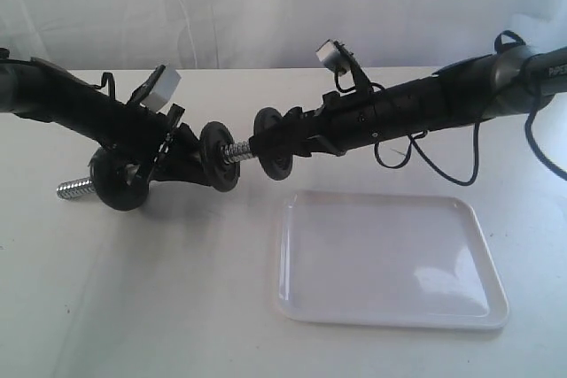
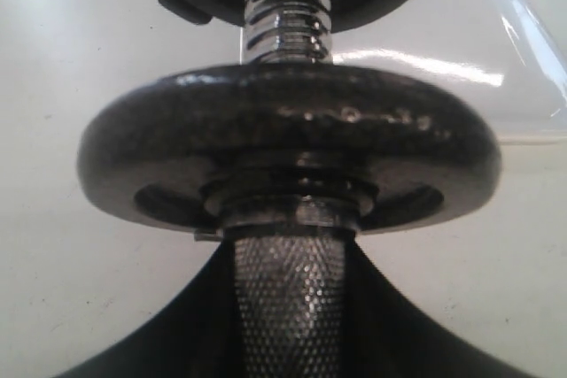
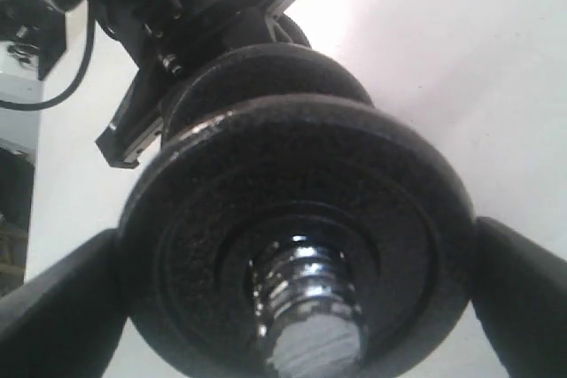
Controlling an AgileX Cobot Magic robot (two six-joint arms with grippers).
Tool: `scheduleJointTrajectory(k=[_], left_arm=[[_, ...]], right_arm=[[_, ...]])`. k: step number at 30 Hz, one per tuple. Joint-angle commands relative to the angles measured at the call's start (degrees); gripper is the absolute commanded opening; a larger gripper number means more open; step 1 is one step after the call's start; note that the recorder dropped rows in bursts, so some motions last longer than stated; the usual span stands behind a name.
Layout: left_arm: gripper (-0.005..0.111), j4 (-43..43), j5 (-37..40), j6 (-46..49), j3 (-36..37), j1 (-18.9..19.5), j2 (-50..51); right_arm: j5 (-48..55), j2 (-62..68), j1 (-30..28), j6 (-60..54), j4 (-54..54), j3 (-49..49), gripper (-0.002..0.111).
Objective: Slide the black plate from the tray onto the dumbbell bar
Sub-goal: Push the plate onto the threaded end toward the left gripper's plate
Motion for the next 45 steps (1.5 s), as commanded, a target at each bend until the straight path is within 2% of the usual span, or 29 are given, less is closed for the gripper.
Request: scheduleJointTrajectory(k=[1,15,20,25,36,37,45], left_arm=[[0.0,-14.61,6.15,8.67,0.28,-0.74,-0.1],[0.0,-14.22,6.15,8.67,0.28,-0.74,-0.1],[0.0,-14.22,6.15,8.67,0.28,-0.74,-0.1],[0.0,-14.22,6.15,8.67,0.28,-0.74,-0.1],[0.0,-14.24,6.15,8.67,0.28,-0.74,-0.1],[0.0,-14.24,6.15,8.67,0.28,-0.74,-0.1],[0.0,-14.24,6.15,8.67,0.28,-0.74,-0.1]], right_arm=[[7.9,0.66,-0.93,-5.26,8.8,-0.61,0.0],[3.98,0.55,0.31,-5.12,9.42,-1.45,0.0],[-1.33,0.55,1.9,-5.25,9.54,-1.59,0.0],[1.15,0.66,1.95,-6.35,12.39,-1.79,0.0],[-0.11,2.77,4.98,-8.31,15.72,-3.04,0.001],[-0.41,2.77,4.98,-8.31,15.72,-3.04,0.004],[-1.06,2.77,4.86,-8.31,15.72,-3.04,0.056]])
